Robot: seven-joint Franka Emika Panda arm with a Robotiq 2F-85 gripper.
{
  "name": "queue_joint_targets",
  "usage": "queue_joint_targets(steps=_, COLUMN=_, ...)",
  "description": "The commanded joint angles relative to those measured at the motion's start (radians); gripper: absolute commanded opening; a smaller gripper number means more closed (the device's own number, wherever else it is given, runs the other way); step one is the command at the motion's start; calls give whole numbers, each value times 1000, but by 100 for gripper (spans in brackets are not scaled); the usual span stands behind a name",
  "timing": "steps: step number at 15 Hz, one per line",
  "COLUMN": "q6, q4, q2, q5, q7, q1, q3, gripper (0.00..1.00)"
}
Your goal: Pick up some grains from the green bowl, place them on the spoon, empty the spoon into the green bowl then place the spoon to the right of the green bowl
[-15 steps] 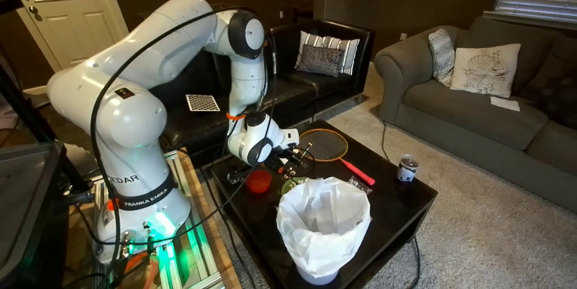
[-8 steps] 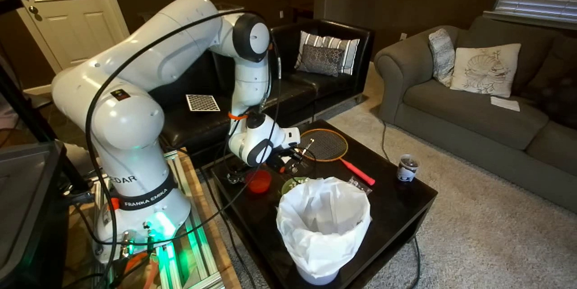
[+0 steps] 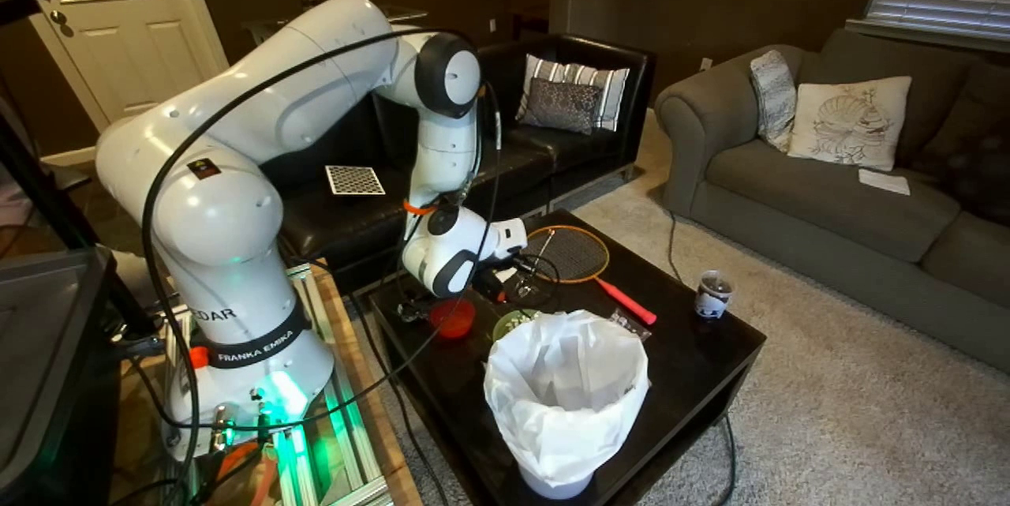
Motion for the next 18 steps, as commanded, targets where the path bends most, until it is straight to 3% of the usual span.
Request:
queue_joint_targets(steps=1, q6=100, q4=29, q2=34, q5=-24, q7=-38, q1=-32, q3=17, gripper=2)
queue_joint_targets(steps=5, q6=177, q4=46, q2=57, q5=-27, q7=-44, q1=-48, q3=23, gripper=2)
queue_joint_targets(steps=7, q6=130, q4=98, q2=54, q5=-23, q7=16, q1=14, q3=-37, gripper=2)
queue_joint_targets(steps=9, q6=179, q4=110, q2=61, q5=-16, q7=24, q1=11, q3=-40, gripper=2)
queue_joint_targets(steps=11, q6=134, q4=169, q2=56, q5=-9, q7=65, q1=52, q3=-86, gripper=2)
queue_joint_targets(steps=18, q6=155, q4=193, q2=66, q5=-3, q7=113, q1=90, q3=-135, gripper=2)
